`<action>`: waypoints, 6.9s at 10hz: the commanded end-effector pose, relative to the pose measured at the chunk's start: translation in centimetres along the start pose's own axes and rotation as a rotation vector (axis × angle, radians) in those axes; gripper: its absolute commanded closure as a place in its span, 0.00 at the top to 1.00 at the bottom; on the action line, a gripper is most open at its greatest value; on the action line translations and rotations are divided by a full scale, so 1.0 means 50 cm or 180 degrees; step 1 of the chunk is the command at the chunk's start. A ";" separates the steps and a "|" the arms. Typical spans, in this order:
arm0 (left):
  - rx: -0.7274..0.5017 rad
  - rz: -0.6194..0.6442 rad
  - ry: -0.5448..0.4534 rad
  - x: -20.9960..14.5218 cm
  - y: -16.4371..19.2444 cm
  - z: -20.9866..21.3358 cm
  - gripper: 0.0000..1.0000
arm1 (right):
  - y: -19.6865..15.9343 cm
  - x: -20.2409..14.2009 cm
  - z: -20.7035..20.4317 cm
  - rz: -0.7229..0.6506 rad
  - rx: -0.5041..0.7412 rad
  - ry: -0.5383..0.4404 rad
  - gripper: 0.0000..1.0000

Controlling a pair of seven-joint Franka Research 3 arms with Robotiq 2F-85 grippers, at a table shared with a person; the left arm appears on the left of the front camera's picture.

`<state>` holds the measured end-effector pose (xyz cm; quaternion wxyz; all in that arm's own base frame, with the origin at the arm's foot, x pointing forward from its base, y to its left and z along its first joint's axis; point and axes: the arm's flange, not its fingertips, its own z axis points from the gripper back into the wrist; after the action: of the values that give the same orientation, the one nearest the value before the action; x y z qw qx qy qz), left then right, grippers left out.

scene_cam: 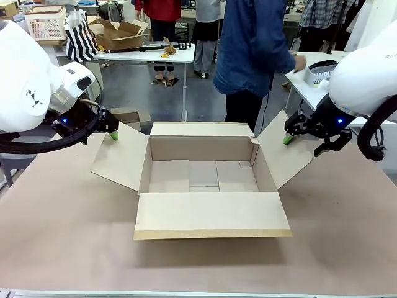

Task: Pack the gift set into the box.
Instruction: Lift both hands away from the flaps of the Package Box.

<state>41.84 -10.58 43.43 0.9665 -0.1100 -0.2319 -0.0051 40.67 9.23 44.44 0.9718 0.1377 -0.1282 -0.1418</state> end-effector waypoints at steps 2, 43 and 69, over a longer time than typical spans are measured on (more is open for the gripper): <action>0.0038 0.0027 0.0012 0.001 0.000 0.004 1.00 | 0.006 0.002 0.006 -0.0051 -0.0062 -0.0029 1.00; 0.0038 0.0027 0.0012 0.001 0.000 0.004 1.00 | 0.006 0.002 0.006 -0.0051 -0.0062 -0.0029 1.00; 0.0038 0.0027 0.0012 0.001 0.000 0.004 1.00 | 0.006 0.002 0.006 -0.0051 -0.0062 -0.0029 1.00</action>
<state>41.84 -10.58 43.43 0.9665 -0.1100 -0.2319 -0.0051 40.67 9.22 44.44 0.9718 0.1377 -0.1283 -0.1419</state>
